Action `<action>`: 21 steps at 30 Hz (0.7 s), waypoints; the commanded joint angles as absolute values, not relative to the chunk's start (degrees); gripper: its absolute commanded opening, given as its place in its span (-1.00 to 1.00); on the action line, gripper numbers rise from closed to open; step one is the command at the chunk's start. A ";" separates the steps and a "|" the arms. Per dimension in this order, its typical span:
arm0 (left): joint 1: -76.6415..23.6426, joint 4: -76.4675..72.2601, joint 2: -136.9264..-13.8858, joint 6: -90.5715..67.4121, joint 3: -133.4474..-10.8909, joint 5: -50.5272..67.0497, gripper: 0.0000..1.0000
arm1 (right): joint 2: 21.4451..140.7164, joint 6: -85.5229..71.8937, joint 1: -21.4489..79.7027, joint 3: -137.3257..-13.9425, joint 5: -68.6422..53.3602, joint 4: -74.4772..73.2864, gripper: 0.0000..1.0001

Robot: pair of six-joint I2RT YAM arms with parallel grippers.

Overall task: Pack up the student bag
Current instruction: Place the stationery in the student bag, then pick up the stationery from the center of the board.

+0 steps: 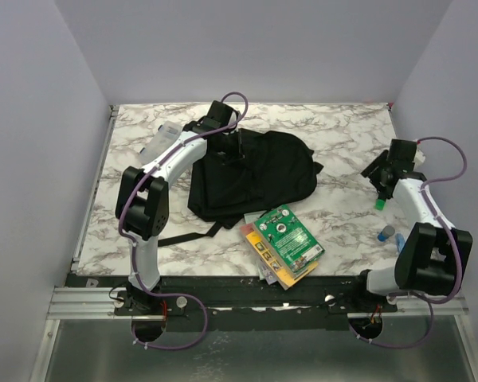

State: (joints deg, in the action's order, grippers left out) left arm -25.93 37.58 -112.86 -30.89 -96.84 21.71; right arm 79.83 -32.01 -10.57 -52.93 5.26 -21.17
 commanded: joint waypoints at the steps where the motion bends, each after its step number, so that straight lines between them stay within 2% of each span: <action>1: -26.20 37.44 -114.54 -32.61 -98.39 27.71 -1.00 | 82.45 -34.10 -13.19 -54.40 18.46 -24.43 0.39; 8: -25.40 37.87 -115.13 -32.59 -99.06 28.87 -1.00 | 90.82 -33.47 -17.31 -54.46 19.51 -19.87 0.44; 13: -25.22 37.92 -114.74 -32.87 -98.97 29.95 -1.00 | 98.09 -31.03 -17.40 -59.28 20.12 -20.00 0.49; 21: -25.22 37.92 -115.42 -33.11 -99.32 31.19 -1.00 | 101.89 -27.78 -17.50 -60.52 18.39 -18.10 0.50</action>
